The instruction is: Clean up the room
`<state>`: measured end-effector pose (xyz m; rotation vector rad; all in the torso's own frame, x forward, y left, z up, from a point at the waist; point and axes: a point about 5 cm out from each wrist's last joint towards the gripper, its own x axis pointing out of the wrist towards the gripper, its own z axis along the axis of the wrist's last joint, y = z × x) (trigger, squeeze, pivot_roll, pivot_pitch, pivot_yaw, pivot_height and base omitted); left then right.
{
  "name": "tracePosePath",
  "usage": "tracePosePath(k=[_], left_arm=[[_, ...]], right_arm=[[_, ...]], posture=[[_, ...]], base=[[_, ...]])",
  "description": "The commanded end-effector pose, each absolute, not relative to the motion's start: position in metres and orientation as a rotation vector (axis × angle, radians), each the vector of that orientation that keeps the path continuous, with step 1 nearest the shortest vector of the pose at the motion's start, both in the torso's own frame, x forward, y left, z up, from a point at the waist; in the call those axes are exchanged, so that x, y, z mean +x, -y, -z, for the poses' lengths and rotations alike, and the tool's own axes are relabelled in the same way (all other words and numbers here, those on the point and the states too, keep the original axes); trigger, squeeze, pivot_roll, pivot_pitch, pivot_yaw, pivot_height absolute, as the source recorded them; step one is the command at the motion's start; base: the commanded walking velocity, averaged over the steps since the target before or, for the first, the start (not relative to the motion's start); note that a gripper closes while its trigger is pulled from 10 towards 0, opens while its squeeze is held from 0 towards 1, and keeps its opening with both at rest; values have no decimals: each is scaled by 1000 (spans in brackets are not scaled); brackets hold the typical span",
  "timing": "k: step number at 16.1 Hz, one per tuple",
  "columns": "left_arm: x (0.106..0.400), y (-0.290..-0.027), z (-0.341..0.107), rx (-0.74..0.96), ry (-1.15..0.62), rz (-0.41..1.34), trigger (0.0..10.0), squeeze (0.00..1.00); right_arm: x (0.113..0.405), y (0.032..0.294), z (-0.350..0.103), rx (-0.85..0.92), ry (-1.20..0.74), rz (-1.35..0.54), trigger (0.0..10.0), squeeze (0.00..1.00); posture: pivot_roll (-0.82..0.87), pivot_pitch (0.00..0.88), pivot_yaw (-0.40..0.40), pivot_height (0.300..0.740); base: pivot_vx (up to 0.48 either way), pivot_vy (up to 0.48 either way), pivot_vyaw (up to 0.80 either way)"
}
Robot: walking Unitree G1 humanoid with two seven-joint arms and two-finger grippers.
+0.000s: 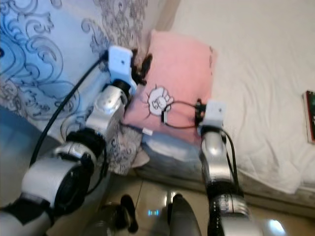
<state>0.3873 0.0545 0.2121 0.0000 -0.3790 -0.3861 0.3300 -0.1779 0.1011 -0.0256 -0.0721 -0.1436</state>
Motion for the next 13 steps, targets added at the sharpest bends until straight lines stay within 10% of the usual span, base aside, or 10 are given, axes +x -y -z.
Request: tracePosePath(k=[1, 6, 7, 8, 10, 11, 13], left_arm=[[385, -63, -213, -17, 412, 376, 10000, 1000], [342, -86, -150, -16, 281, 408, 10000, 1000], [324, -100, -131, 40, 247, 368, 10000, 804], [317, -107, -122, 37, 215, 338, 10000, 0], [300, -121, -110, -28, 147, 278, 10000, 0], [301, -120, -110, -34, 139, 262, 10000, 0], [310, -112, -118, -23, 160, 262, 10000, 0]], right_arm=[[325, 177, -105, -31, 90, 150, 10000, 1000], [275, 186, -118, 10, 154, 201, 10000, 1000], [262, 188, -117, 18, 151, 171, 10000, 1000], [256, 189, -116, 6, 157, 153, 10000, 1000], [241, 197, -95, -73, 24, 179, 10000, 1000], [242, 200, -91, -67, -6, 202, 10000, 0], [252, 199, -95, -72, 8, 184, 10000, 0]], posture=[[-237, 104, 64, 740], [-177, 0, 76, 740], [-170, 0, 77, 740], [-165, 0, 74, 740], [-151, 0, 56, 740], [-151, 0, 53, 740], [-153, 0, 55, 740]], base=[[0, 0, 0], [0, 0, 0], [0, 0, 0], [0, 0, 0], [0, 0, 0], [255, -405, 0], [274, -392, 0]])
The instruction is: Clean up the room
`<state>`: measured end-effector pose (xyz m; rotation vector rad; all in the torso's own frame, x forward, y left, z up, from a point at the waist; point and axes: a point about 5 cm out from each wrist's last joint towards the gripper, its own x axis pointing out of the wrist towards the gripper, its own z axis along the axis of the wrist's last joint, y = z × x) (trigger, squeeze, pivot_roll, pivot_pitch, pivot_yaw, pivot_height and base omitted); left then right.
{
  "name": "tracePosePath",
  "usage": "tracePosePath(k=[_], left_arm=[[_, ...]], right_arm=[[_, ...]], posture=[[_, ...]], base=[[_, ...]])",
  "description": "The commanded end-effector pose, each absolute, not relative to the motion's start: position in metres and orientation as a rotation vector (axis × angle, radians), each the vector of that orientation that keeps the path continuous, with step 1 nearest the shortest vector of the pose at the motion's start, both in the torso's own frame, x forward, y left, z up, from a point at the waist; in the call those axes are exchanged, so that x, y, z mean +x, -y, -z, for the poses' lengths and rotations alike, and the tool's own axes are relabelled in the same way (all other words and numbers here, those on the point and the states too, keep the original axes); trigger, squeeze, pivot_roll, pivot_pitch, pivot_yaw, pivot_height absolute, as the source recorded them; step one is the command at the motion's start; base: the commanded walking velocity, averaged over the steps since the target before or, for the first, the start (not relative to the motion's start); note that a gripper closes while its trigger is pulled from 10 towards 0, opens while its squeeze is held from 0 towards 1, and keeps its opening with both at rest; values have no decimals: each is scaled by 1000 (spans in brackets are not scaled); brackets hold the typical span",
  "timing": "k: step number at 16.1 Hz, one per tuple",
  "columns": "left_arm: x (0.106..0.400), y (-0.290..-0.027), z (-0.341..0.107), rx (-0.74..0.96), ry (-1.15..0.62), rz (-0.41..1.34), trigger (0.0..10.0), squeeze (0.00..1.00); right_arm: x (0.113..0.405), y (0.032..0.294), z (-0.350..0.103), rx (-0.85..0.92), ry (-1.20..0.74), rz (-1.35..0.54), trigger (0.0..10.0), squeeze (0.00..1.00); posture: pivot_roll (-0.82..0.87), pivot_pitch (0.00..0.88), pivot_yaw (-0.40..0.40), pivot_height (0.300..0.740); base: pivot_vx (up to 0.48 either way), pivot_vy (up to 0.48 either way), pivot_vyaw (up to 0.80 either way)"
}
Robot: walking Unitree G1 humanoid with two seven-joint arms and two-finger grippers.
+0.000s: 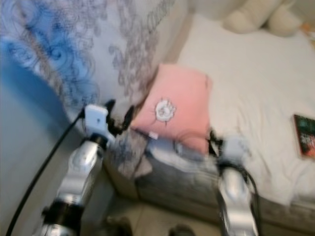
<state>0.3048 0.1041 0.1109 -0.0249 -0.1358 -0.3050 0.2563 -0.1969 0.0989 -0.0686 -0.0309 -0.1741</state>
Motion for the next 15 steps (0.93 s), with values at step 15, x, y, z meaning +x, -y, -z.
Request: tracePosePath(k=[15], left_arm=[[305, -91, -124, -124, 159, 369, 10000, 0]], right_arm=[[271, 190, -106, -90, 73, 113, 10000, 0]], posture=[[-210, 0, 84, 740]], base=[[298, -373, -74]])
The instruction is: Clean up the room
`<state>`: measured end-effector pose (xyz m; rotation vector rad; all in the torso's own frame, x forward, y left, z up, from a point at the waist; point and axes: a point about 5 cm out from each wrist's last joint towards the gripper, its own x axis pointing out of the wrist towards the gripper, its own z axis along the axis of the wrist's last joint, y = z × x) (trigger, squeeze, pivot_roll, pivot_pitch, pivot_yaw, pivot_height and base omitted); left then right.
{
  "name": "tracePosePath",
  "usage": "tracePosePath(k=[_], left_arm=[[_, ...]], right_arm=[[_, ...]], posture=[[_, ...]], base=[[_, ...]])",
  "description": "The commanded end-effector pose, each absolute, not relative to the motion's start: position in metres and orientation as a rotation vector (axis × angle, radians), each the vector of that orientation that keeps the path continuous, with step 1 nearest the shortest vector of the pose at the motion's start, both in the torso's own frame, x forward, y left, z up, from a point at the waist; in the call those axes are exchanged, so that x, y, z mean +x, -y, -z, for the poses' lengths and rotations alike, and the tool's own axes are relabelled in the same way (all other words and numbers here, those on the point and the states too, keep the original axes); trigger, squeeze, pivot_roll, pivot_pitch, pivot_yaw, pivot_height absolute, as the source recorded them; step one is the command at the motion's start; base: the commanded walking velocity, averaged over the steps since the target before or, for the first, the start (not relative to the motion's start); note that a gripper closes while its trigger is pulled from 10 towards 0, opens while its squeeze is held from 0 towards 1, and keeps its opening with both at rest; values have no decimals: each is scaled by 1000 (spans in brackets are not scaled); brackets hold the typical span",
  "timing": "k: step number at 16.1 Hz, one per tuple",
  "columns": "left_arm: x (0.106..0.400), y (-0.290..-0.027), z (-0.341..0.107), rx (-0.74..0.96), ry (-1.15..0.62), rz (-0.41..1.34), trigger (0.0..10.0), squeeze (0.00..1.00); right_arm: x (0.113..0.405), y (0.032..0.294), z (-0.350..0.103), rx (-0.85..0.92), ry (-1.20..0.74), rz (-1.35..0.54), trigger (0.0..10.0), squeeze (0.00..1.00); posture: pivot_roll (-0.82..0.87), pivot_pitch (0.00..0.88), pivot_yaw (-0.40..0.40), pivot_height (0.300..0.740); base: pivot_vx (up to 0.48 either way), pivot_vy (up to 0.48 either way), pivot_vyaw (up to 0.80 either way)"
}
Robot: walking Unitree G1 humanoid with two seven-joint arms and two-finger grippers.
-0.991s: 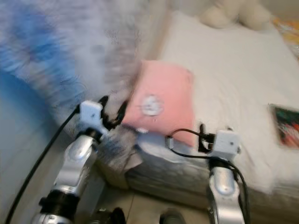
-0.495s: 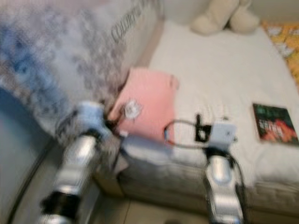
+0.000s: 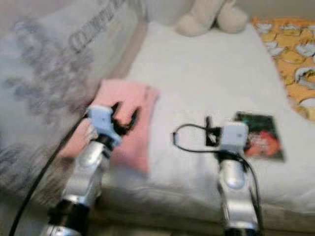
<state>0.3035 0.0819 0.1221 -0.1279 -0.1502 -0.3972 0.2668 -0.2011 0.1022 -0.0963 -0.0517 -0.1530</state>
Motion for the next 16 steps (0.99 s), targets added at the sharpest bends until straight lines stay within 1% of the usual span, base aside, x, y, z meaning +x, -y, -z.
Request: tracePosePath(k=[1, 3, 9, 16], left_arm=[[304, -91, -124, -129, 161, 370, 10000, 0], [303, -92, -124, -147, 160, 367, 10000, 0], [301, -88, -127, -152, 185, 394, 10000, 0], [301, -90, -127, -152, 188, 408, 10000, 0]], right_arm=[[271, 188, -106, -86, 78, 106, 10000, 0], [274, 181, -106, -89, 72, 53, 10000, 0], [280, 182, -104, -96, 66, 32, 10000, 0], [282, 183, -97, -79, 36, 26, 10000, 0]], posture=[[-209, 0, 84, 740], [-208, 0, 81, 740], [-205, 0, 76, 740], [-194, 0, 77, 740]], base=[[274, -390, -413], [122, -411, 0], [0, -434, 0], [0, -480, 0]])
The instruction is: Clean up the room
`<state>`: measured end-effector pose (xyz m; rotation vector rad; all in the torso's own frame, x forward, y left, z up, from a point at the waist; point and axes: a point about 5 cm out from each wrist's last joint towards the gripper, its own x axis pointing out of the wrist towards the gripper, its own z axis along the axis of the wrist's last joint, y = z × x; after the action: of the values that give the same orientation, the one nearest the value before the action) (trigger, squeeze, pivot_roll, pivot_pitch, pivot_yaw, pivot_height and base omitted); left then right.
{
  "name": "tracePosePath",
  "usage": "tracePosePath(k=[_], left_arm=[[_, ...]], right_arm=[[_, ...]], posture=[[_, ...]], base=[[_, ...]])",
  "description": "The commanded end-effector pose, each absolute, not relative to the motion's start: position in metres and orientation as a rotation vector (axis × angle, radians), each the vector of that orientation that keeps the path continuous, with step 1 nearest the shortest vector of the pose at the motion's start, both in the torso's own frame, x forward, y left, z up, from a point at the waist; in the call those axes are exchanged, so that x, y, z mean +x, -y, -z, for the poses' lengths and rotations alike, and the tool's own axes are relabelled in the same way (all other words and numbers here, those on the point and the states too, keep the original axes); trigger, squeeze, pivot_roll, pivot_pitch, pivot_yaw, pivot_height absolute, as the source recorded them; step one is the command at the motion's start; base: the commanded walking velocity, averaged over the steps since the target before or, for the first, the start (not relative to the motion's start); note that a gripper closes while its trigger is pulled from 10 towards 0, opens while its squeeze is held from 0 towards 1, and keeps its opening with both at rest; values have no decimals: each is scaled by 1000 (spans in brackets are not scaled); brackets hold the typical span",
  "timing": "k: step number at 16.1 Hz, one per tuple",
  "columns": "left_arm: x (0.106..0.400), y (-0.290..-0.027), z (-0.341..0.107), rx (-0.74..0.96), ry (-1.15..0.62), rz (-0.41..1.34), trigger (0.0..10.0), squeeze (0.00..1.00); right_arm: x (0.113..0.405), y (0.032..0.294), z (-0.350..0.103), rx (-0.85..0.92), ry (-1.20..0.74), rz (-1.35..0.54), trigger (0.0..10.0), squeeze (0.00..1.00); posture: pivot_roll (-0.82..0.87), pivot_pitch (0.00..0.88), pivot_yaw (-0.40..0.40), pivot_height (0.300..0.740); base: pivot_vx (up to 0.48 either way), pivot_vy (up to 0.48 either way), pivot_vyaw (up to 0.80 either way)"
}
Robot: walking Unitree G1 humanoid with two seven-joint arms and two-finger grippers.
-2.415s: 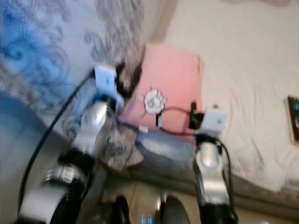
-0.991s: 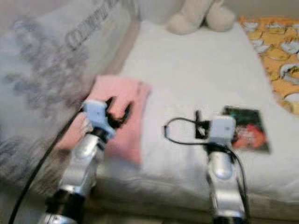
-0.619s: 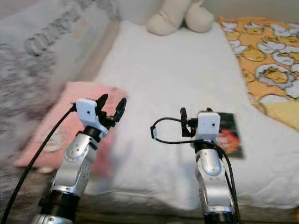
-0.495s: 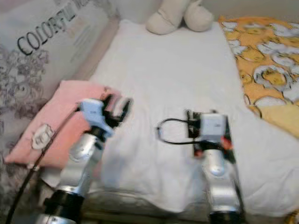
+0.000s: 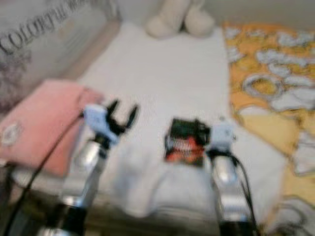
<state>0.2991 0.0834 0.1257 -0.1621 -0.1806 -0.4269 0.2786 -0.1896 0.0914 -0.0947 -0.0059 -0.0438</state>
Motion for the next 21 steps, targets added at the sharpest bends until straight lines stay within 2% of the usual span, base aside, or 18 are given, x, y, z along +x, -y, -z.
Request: tracePosePath(k=[1, 6, 7, 8, 11, 15, 16, 17, 18, 20, 21], left_arm=[[302, -92, -127, -147, 185, 398, 10000, 0], [320, -101, -126, -80, 149, 344, 10000, 0], [323, -100, -123, -61, 125, 350, 10000, 0], [330, -99, -110, 5, 22, 353, 10000, 0], [336, -110, -116, -30, 46, 310, 10000, 0], [337, -107, -110, -17, 18, 327, 10000, 0], [338, -105, -104, 2, -27, 342, 10000, 0], [343, -106, -78, 15, -224, 334, 10000, 0], [345, -110, -63, 110, -343, 294, 10000, 0], [364, -114, -104, -67, -149, 254, 10000, 0], [366, -118, -126, -18, -11, 268, 10000, 0]], right_arm=[[282, 182, -96, -80, 36, 24, 10000, 0], [285, 183, -95, -89, 31, 16, 10000, 0], [286, 183, -95, -88, 29, 16, 10000, 0], [287, 184, -94, -84, 22, 16, 10000, 0], [286, 185, -93, -78, 5, 18, 10000, 0], [274, 187, -91, -104, 15, 31, 10000, 0], [271, 188, -90, -107, 11, 32, 10000, 0], [261, 191, -85, -114, -11, 38, 10000, 0], [255, 195, -81, -118, -34, 45, 10000, 0], [238, 206, -72, -129, -83, 48, 10000, 0], [237, 209, -73, -113, -75, 48, 10000, 0]], posture=[[-194, 0, 77, 740], [-203, 0, 76, 740], [-203, 0, 76, 740], [-208, 0, 77, 740], [-218, 0, 87, 740], [-238, 0, 97, 740], [-241, 0, 94, 740], [-240, 0, 81, 740], [-245, 4, 78, 740], [-282, 25, 86, 740], [-277, 27, 88, 740]], base=[[0, -469, 0], [0, 0, 0], [0, 0, 0], [0, 0, 0], [0, 0, 0], [0, 0, 0], [0, 0, 0], [0, 0, 0], [0, 0, 0], [0, 0, 0], [0, 0, 0]])
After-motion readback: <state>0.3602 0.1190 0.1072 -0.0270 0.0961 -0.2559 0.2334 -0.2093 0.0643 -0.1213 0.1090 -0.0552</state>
